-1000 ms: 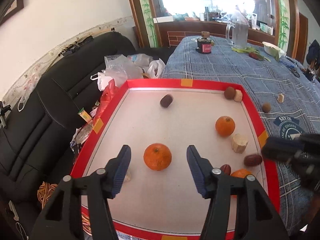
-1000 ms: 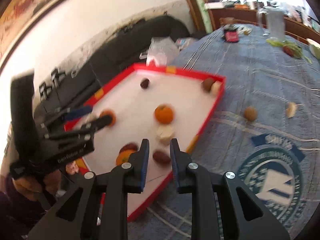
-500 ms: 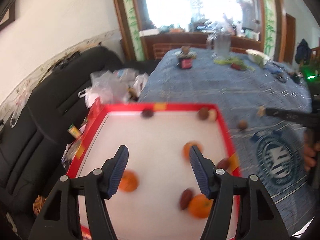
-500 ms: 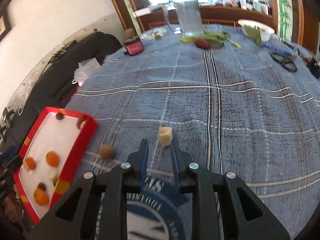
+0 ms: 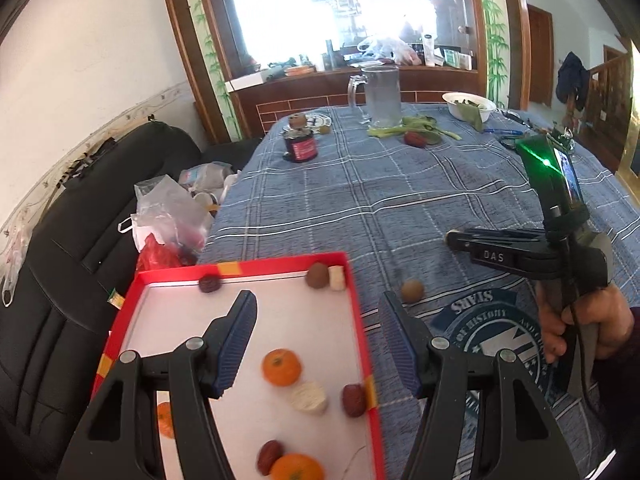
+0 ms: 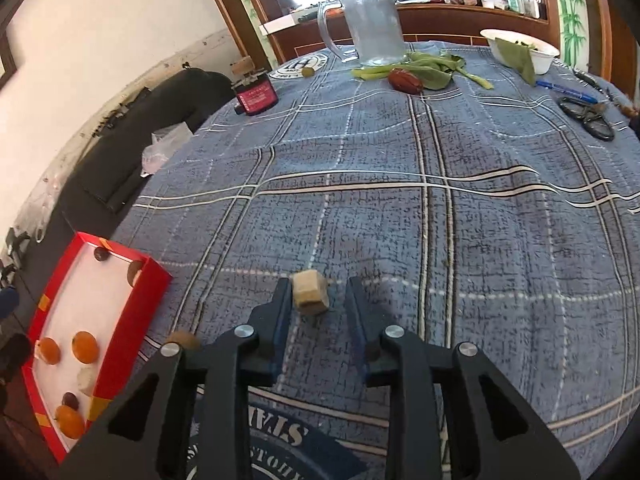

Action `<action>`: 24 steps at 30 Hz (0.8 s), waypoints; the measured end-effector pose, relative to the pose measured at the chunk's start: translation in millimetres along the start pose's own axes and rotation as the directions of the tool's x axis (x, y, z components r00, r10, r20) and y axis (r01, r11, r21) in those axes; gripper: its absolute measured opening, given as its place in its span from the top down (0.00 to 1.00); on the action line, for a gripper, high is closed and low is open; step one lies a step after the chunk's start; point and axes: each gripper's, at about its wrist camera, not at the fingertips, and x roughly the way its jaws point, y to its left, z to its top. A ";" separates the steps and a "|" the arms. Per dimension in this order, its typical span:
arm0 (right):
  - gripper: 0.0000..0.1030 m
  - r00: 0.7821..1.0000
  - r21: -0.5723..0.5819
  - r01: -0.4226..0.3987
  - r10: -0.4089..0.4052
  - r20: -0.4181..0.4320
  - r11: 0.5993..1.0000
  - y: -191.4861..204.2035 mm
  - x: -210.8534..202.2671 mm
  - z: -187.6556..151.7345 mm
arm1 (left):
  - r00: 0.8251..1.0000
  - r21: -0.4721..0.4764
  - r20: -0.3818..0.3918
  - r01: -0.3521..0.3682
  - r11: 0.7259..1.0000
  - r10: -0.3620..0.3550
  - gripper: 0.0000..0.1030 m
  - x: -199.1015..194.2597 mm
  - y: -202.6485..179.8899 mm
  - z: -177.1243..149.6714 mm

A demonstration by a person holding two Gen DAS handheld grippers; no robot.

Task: Organize fruits

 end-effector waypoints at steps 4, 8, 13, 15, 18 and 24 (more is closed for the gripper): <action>0.73 1.000 -0.019 -0.021 0.021 -0.006 1.000 0.8 2.1 2.9 | 1.000 0.013 -0.024 0.001 1.000 0.000 0.39 9.4 -13.3 5.5; 0.81 1.000 -0.021 -0.010 0.010 -0.011 1.000 -0.6 -0.7 5.9 | 0.999 0.050 -0.044 0.002 0.999 0.000 0.39 19.0 -30.4 8.7; 0.82 0.997 0.100 -0.038 0.031 0.064 0.994 -28.8 -25.0 18.3 | 0.995 0.119 -0.090 0.049 0.992 -0.038 0.42 36.2 -58.8 12.2; 0.82 0.996 0.164 -0.040 0.026 0.088 0.986 -45.0 -33.6 22.0 | 0.994 0.151 -0.105 0.051 0.987 -0.035 0.46 45.6 -70.6 15.7; 0.82 0.993 0.236 -0.050 0.023 0.115 0.970 -62.7 -42.7 25.0 | 0.990 0.167 -0.137 0.055 0.984 -0.032 0.47 59.5 -77.5 19.7; 0.82 0.989 0.269 -0.062 0.022 0.150 0.961 -70.1 -51.2 27.1 | 0.977 0.175 -0.211 0.031 0.984 0.007 0.61 85.4 -82.4 17.0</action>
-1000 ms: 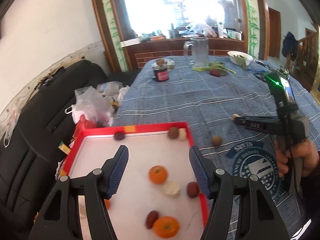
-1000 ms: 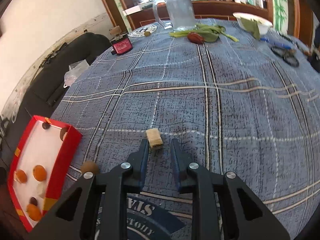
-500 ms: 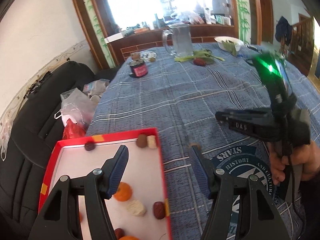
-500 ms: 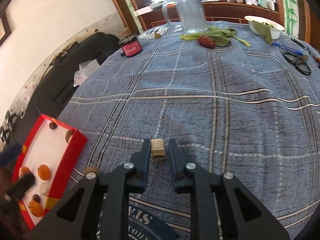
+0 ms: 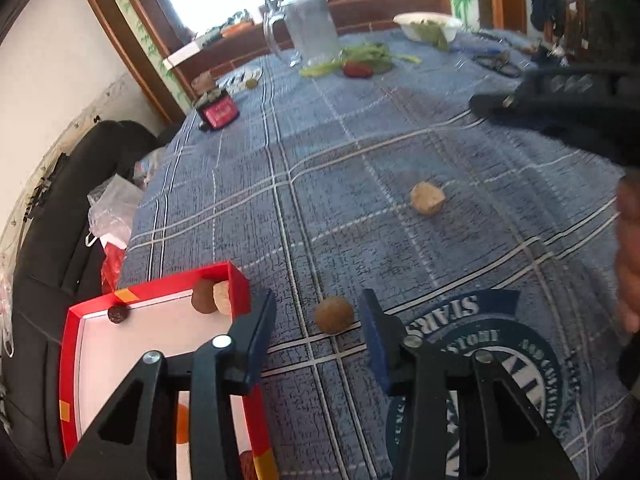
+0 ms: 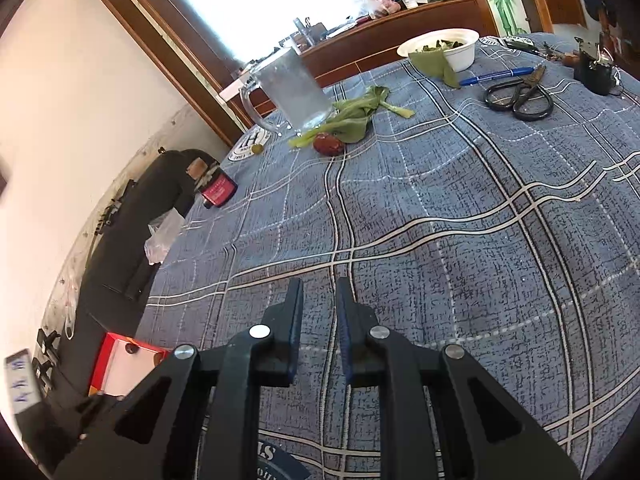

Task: Organize fruits

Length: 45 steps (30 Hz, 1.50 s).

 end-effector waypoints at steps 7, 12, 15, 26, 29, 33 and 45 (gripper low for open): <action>0.82 0.999 0.003 -0.038 0.038 0.016 0.999 3.3 -10.1 -0.9 | 0.999 0.005 -0.052 -0.013 1.000 0.013 0.79 14.4 -7.4 -2.7; 0.82 0.998 -0.004 -0.065 0.065 0.011 0.998 9.2 -13.2 -4.3 | 0.998 0.012 -0.034 -0.055 0.998 0.056 0.79 14.3 -14.1 -2.7; 0.82 0.997 0.000 -0.071 0.071 0.006 0.997 9.9 -13.2 -5.2 | 0.998 -0.003 -0.033 -0.046 0.999 0.046 0.79 10.6 -14.1 -1.3; 0.82 0.993 -0.003 -0.116 0.116 -0.016 0.993 17.8 -13.6 -10.0 | 0.995 -0.057 0.086 -0.051 0.997 0.056 0.79 -36.2 -8.0 12.7; 0.82 0.992 0.017 -0.127 0.128 -0.021 0.992 15.3 -13.4 -9.7 | 0.991 -0.067 0.121 -0.047 0.997 0.055 0.79 -50.3 -7.4 15.7; 0.82 0.989 0.049 -0.147 0.149 -0.023 0.988 10.7 -15.4 -8.0 | 0.987 -0.072 0.151 -0.042 0.997 0.053 0.79 -64.5 -9.1 15.9; 0.82 0.988 0.063 -0.149 0.151 -0.026 0.987 9.1 -14.4 -8.0 | 0.985 -0.075 0.165 -0.035 0.997 0.047 0.79 -76.1 -7.6 11.0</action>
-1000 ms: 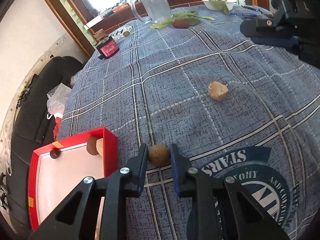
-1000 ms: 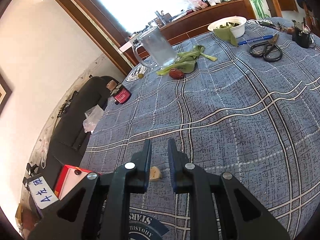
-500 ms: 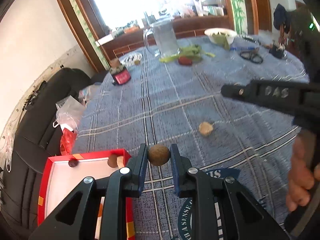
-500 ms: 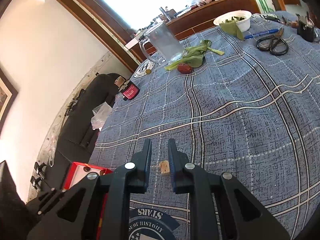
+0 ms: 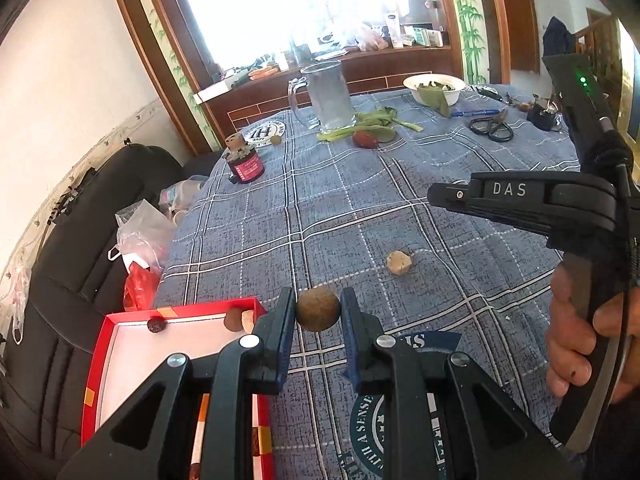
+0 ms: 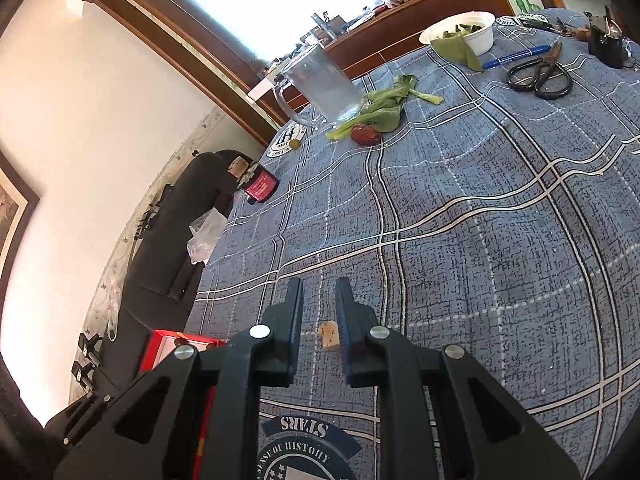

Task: Organize fruits

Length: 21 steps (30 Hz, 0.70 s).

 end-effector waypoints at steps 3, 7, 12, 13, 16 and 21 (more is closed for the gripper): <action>0.82 1.000 -0.002 0.000 0.000 0.003 1.000 0.2 0.0 0.4 | 1.000 -0.009 0.006 -0.006 1.000 0.006 0.79 -1.1 1.2 1.1; 0.82 1.000 -0.003 -0.002 0.002 -0.001 1.000 0.7 0.9 -0.2 | 1.000 -0.019 0.009 -0.011 1.000 0.012 0.79 -1.2 3.3 1.5; 0.82 1.000 -0.012 0.000 0.000 -0.006 1.000 2.7 2.2 -1.8 | 1.000 -0.023 0.010 -0.008 1.000 0.008 0.79 -1.7 2.8 0.7; 0.82 1.000 -0.010 -0.002 0.002 -0.009 1.000 2.4 2.7 -2.0 | 1.000 -0.021 0.011 -0.008 1.000 0.008 0.79 -2.0 2.7 0.5; 0.82 1.000 -0.011 0.001 -0.001 -0.007 1.000 2.3 2.8 -2.4 | 1.000 -0.028 0.008 -0.009 1.000 0.009 0.79 -2.1 3.3 -0.1; 0.82 1.000 -0.013 -0.001 0.001 -0.008 1.000 2.5 2.5 -2.2 | 1.000 -0.039 0.006 -0.013 0.999 0.014 0.79 -1.9 6.4 -0.2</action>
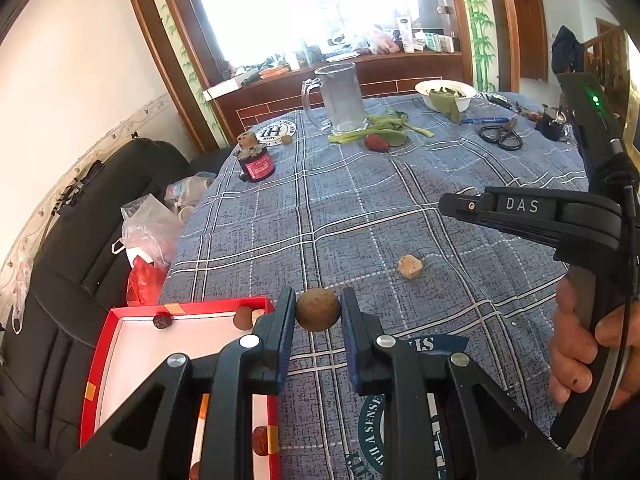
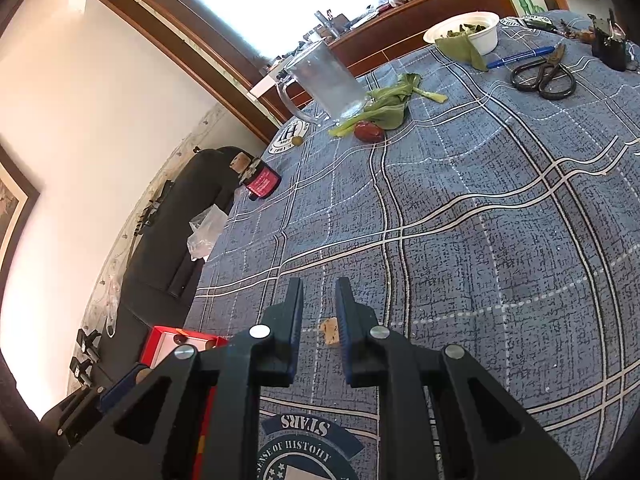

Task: Organize fruits

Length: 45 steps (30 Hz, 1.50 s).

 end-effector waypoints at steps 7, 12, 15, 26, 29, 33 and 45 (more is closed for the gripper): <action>0.82 1.000 -0.005 -0.003 0.003 -0.007 1.000 0.1 1.8 -0.1 | 1.000 -0.006 0.004 -0.006 1.000 0.006 0.79 -1.6 3.4 0.2; 0.82 1.000 -0.015 -0.001 0.000 -0.015 1.000 2.0 4.4 -1.2 | 1.000 -0.032 0.010 -0.020 0.999 0.020 0.79 -5.2 18.2 -1.2; 0.82 1.000 -0.026 0.003 -0.004 -0.014 1.000 4.0 4.6 -1.6 | 1.000 -0.054 0.009 -0.023 0.998 0.024 0.79 -7.0 30.0 -4.2; 0.82 0.998 -0.063 0.050 -0.052 -0.021 0.997 4.7 13.9 -6.4 | 0.999 -0.156 0.014 -0.046 0.987 0.049 0.79 -21.3 85.0 -27.6; 0.82 0.997 -0.069 0.061 -0.063 -0.035 0.996 2.3 19.0 -8.1 | 0.997 -0.194 0.014 -0.066 0.979 0.070 0.79 -28.6 107.4 -39.1; 0.82 0.995 -0.069 0.082 -0.086 -0.054 0.994 -2.3 26.5 -12.1 | 0.993 -0.261 0.006 -0.109 0.959 0.114 0.79 -40.5 143.4 -60.8; 0.82 0.962 -0.076 -0.135 0.112 -0.249 0.988 72.1 54.5 -58.2 | 0.979 -0.402 -0.070 -0.201 0.893 0.189 0.79 -35.8 227.3 -115.4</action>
